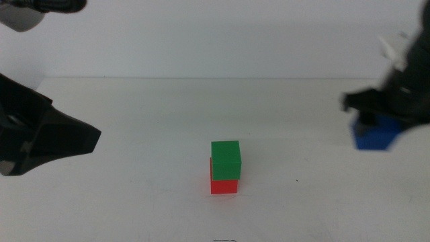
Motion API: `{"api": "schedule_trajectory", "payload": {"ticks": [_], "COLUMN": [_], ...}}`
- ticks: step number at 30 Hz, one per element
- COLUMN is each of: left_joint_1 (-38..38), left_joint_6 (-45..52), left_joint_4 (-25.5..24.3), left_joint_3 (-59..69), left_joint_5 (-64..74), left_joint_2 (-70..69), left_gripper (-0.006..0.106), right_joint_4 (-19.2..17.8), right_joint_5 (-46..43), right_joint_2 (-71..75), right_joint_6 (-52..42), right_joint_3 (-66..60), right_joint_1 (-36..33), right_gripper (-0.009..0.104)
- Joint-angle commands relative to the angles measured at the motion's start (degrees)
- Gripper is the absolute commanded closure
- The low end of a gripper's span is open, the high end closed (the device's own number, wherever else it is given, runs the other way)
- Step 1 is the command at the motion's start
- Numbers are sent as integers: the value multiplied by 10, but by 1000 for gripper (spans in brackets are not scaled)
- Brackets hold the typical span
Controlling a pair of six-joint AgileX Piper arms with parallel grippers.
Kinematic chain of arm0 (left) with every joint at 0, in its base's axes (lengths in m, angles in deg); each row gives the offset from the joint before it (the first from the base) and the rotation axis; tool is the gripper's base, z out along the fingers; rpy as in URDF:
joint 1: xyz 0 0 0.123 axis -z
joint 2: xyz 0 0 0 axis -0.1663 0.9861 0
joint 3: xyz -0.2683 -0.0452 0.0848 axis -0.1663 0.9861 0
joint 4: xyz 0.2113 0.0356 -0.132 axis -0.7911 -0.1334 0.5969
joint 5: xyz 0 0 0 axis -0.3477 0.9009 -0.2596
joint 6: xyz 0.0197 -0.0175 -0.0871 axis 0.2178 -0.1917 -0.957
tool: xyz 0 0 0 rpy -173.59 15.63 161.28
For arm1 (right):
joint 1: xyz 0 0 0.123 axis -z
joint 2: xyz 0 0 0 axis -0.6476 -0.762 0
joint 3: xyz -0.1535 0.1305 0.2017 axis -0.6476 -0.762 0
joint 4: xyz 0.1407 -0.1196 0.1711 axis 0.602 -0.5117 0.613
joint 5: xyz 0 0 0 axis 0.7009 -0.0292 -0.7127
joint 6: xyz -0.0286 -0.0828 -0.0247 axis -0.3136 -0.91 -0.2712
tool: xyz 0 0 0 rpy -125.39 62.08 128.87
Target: Stack red cubes first, then green, then blue cubes in a specific spot.
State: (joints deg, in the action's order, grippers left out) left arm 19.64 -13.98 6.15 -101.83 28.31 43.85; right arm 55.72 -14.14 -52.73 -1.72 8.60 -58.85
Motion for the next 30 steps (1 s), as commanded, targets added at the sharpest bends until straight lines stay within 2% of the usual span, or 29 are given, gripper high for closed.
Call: {"api": "schedule_trajectory", "payload": {"ticks": [1,9,15,16,30], "left_joint_1": [0,0,0,0,0], "left_joint_6": [-3,-3,-3,-3,-3], "left_joint_4": [25,25,25,25,25], "left_joint_3": [-15,-15,-15,-15,-15], "left_joint_5": [31,31,31,31,31], "left_joint_2": [-4,-4,-4,-4,-4], "left_gripper": [7,7,7,7,7], "right_joint_4": [-21,-13,3,14,19], "right_joint_5": [50,50,50,50,49], "right_joint_2": [7,-83,-156,-191,-211], "right_joint_6": [40,90,111,124,140], "right_joint_3": [56,160,265,290,290], "right_joint_1": [-53,-164,-221,-247,-258], "right_gripper": [96,96,96,96,96]}}
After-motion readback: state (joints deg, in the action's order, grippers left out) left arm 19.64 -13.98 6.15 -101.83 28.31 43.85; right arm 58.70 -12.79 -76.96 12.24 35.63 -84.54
